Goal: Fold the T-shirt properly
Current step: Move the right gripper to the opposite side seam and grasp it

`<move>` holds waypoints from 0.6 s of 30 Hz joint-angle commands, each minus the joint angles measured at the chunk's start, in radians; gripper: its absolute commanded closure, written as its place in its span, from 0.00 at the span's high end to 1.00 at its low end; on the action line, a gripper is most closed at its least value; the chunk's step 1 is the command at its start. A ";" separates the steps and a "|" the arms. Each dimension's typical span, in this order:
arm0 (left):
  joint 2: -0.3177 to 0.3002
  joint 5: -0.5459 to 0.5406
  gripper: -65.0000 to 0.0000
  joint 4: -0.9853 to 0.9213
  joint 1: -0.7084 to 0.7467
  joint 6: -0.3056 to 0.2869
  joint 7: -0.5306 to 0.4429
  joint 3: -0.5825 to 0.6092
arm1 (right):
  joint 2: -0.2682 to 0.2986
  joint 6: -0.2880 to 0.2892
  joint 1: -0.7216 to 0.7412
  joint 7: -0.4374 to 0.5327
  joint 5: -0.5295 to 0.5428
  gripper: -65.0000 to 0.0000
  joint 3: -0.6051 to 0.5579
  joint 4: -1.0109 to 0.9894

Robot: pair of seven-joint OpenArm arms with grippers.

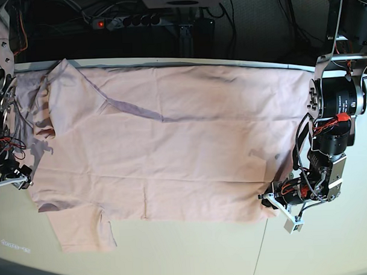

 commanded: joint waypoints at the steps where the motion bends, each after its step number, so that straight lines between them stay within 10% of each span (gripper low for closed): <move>1: -0.006 -0.009 0.00 0.013 -0.035 -0.027 0.000 0.000 | 0.010 -0.013 0.025 -0.004 0.000 0.53 0.002 0.009; 18: -0.006 -0.011 0.00 0.013 -0.035 -0.027 0.000 0.000 | -0.088 0.036 0.027 -0.004 -0.154 0.53 0.002 0.009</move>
